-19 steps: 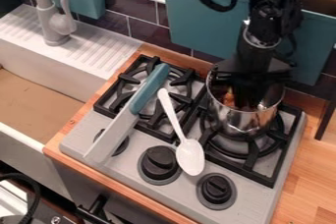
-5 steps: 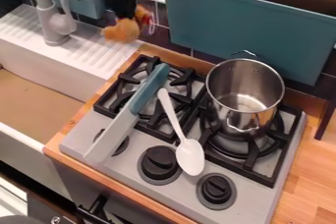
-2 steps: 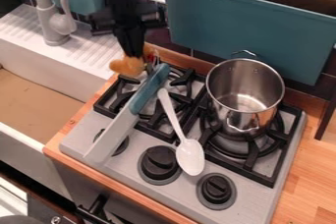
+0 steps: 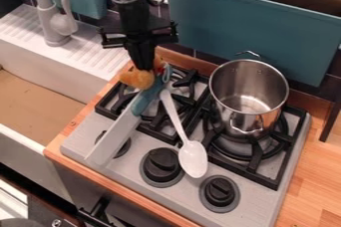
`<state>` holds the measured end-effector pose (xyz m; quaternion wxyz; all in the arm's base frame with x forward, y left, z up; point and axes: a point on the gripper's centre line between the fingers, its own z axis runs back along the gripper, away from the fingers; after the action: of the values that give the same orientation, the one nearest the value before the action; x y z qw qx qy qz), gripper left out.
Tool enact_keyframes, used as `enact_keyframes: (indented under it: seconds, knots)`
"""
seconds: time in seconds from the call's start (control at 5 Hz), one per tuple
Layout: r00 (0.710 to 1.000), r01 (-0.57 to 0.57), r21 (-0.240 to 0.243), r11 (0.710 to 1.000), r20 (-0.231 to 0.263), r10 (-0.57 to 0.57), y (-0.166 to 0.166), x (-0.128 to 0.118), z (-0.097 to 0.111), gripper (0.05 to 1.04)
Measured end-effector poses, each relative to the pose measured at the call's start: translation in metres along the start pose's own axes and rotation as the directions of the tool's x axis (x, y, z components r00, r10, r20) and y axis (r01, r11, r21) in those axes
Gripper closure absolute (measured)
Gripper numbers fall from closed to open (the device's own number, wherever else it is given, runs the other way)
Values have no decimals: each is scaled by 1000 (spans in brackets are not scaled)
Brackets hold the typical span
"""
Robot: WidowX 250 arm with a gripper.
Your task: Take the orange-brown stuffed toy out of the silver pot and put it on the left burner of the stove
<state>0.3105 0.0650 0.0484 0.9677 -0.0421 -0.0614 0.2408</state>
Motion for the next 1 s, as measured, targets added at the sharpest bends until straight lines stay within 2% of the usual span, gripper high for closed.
enact_keyframes:
  seconds: [0.2, 0.6, 0.8, 1.0]
  knots:
    - [1000, 7, -17, 1000, -6, -7, -10, -6, -3, 1030]
    - [998, 68, -19, 998, 15, -67, -13, -28, 3, 1030]
    - [998, 64, -16, 998, 10, -64, -13, -32, 1, 1030]
    - [996, 85, 8, 996, 6, -85, -12, -42, -7, 1030]
